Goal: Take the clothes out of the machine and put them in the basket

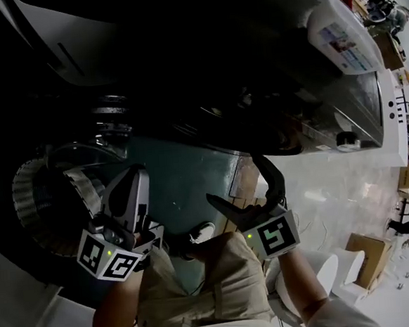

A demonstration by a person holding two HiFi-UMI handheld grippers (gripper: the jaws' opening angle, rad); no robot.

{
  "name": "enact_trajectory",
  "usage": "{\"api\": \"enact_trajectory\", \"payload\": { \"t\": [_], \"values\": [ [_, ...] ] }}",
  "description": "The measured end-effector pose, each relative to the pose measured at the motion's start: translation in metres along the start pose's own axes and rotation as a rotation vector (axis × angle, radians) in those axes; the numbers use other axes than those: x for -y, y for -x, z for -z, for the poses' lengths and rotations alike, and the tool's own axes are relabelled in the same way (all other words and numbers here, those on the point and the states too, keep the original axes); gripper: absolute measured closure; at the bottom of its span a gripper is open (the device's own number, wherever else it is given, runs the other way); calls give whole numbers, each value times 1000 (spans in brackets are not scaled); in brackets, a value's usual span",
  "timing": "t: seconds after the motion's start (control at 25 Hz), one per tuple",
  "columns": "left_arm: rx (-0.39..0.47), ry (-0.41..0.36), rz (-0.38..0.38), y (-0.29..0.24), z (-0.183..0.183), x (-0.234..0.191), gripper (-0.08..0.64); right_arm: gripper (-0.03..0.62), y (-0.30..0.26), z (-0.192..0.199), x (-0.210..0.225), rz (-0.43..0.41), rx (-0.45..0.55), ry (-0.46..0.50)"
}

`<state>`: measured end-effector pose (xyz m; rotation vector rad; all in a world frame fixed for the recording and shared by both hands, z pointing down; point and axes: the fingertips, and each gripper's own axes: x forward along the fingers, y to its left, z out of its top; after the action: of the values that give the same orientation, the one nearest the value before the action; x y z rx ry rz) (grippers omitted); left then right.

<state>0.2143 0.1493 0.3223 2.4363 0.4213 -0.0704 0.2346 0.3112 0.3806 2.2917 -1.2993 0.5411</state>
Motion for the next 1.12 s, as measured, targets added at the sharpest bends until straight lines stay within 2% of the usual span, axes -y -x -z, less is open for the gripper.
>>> {"api": "enact_trajectory", "payload": {
  "t": [0.12,0.32,0.56,0.68,0.76,0.88,0.96,1.12],
  "values": [
    [0,-12,17,-9,24,-26,548,91,-35,23,5,12,28,17],
    [10,22,22,-22,64,-64,548,91,-71,62,15,27,33,68],
    [16,-14,60,-41,113,-104,548,91,-114,114,44,63,43,144],
    [35,-109,125,-44,132,-100,548,91,-135,137,56,72,44,252],
    [56,-172,189,-45,139,-89,548,91,-143,155,63,94,32,284],
    [79,-143,235,-49,157,-96,548,91,-155,167,72,128,77,297],
    [71,-136,261,-50,174,-102,548,91,-159,174,79,151,112,263],
    [63,-124,317,-55,199,-114,548,91,-166,199,110,254,72,270]
  ]
}}
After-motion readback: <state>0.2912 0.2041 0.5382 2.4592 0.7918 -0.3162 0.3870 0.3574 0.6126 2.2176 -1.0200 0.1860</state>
